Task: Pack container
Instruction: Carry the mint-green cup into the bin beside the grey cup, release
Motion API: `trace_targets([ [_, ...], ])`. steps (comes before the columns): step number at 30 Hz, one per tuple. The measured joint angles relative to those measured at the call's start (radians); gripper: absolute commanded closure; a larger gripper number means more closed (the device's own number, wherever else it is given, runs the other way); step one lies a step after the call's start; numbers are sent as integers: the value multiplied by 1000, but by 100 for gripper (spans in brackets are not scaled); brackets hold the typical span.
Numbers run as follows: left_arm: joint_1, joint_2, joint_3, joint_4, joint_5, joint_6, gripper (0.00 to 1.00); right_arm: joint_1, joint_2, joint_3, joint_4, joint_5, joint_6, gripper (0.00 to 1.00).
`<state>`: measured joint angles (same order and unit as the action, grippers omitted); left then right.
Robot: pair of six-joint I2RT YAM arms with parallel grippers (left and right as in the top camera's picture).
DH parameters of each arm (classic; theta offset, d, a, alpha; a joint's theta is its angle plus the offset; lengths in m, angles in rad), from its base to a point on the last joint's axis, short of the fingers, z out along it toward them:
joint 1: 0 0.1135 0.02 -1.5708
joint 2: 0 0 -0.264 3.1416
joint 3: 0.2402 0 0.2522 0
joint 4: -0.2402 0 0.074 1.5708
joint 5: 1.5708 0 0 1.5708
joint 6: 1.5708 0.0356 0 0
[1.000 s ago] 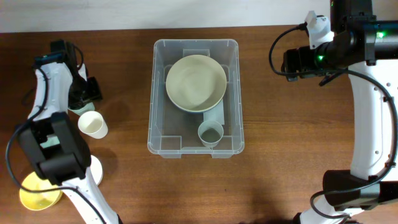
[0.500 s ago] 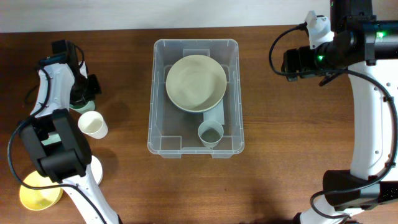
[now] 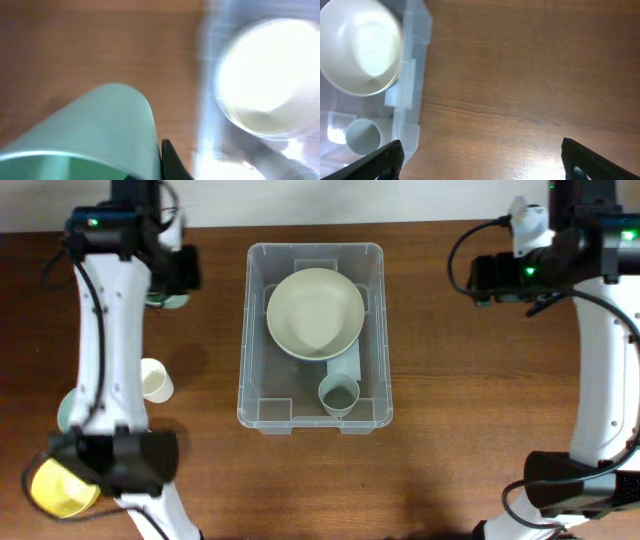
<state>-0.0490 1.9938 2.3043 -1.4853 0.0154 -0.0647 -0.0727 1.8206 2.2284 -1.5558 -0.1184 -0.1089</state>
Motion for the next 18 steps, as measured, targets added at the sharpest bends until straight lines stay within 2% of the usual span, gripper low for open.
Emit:
trace_targets([
  [4,-160,-101,26,-92,31,11,100,-51,0,0,-7,1,20,4],
  [8,-307,-117,29,-162,59,19,100,-61,0,0,-8,0,27,4],
  [14,-512,-101,-31,-171,80,30,100,-61,0,0,-9,0,31,4],
  [18,-589,-101,-104,-145,87,37,100,-61,0,0,-11,0,31,4],
])
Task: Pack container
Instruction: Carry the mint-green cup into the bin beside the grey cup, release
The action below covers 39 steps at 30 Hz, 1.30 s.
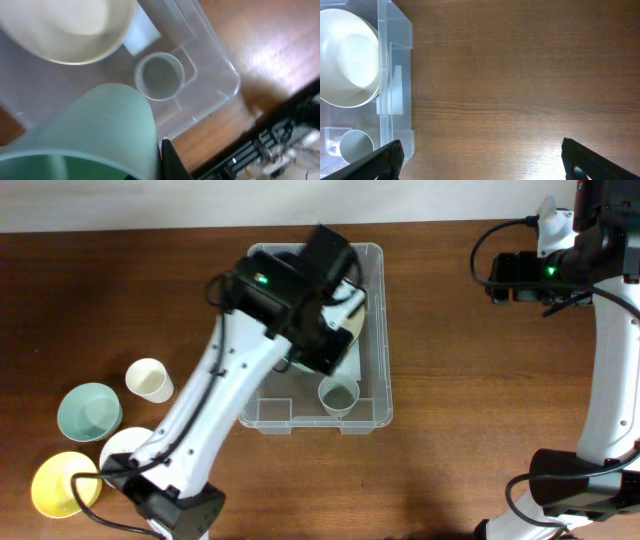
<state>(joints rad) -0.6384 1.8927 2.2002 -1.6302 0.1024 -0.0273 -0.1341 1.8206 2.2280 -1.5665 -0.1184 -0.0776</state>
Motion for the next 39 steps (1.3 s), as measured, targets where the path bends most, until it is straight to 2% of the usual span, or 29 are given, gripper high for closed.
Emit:
trace_targets([
  [12,-80,3,-301,192,4,5,100,0,0,0,0,0,0,4],
  [21,-114,6,-350,260,18,5,99,0,0,0,0,0,0,3],
  [22,-114,6,-350,261,19,5,96,0,0,0,0,0,-1,3],
  [23,-114,6,-351,262,19,5,87,0,0,0,0,0,0,4],
  [25,-114,6,-351,262,19,10,60,0,0,0,0,0,0,3],
  [28,-114,6,-351,262,21,11,50,0,0,0,0,0,0,3],
  [36,-114,6,-351,262,18,11,52,0,0,0,0,0,0,4],
  [39,-105,5,-350,235,-35,1,52,0,0,0,0,0,0,3],
])
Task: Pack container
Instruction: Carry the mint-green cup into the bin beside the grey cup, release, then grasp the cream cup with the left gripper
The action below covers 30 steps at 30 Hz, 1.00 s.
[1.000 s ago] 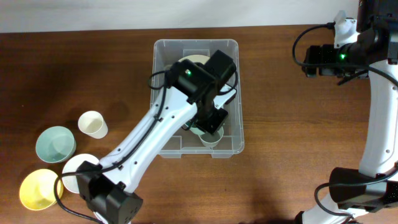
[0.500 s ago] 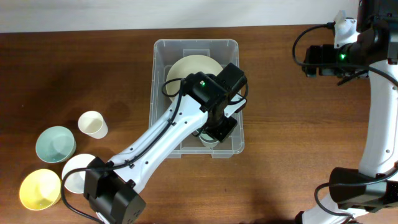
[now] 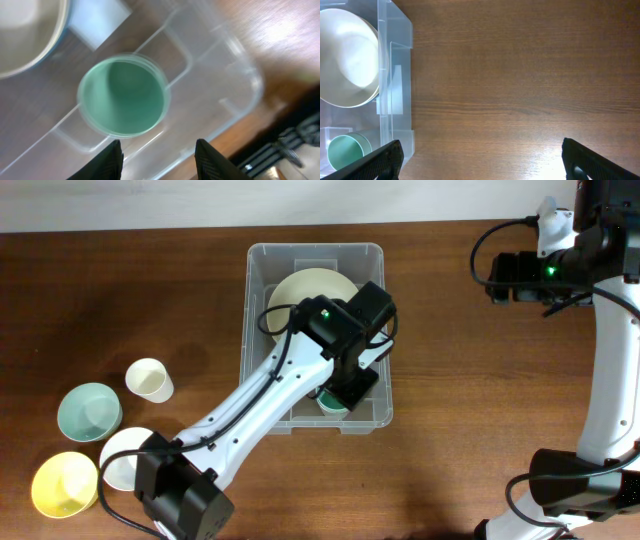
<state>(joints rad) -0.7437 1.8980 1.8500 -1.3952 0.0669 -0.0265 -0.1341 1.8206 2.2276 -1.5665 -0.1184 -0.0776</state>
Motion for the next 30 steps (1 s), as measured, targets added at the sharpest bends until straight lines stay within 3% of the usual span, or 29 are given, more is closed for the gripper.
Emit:
trace_targets([
  [5,128,-35,23,-43,-144,-40,43,0,0,0,0,0,0,3],
  [8,311,-122,33,-32,-194,-76,31,0,0,0,0,0,0,3],
  [12,592,-237,60,-33,-210,-114,28,0,0,0,0,0,0,3],
  [16,776,-273,50,-23,-196,-132,27,0,0,0,0,0,-1,3],
  [20,858,-227,-49,25,-176,-136,27,0,0,0,0,0,0,3],
  [30,892,-9,-328,219,-130,-140,27,0,0,0,0,0,0,3],
])
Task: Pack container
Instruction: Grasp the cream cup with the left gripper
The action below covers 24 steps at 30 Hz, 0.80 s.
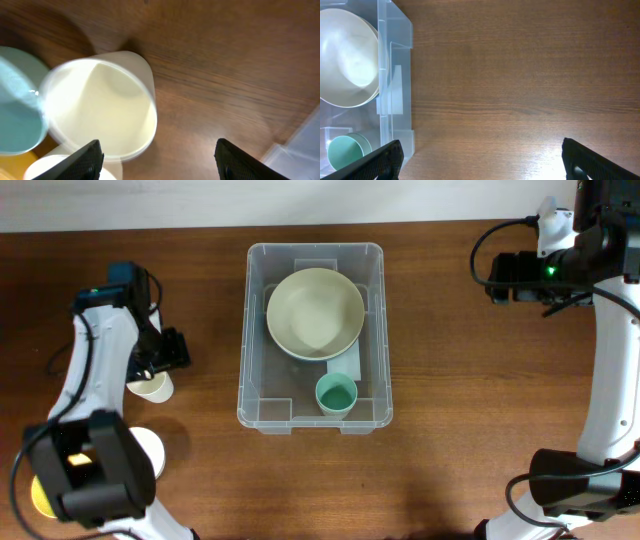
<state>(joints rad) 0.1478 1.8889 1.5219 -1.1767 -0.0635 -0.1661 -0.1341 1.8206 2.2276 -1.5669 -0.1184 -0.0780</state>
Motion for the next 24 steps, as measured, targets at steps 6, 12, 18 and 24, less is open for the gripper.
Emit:
trace_targets([
  [6,1,96,-8,57,5,-5,48,0,0,0,0,0,-1,3],
  [12,0,119,-8,78,4,-3,99,0,0,0,0,0,0,3],
  [18,-3,118,4,51,5,-3,99,-5,0,0,0,0,-1,3],
  [24,-63,52,110,-42,4,-3,99,-73,0,0,-2,0,7,3],
])
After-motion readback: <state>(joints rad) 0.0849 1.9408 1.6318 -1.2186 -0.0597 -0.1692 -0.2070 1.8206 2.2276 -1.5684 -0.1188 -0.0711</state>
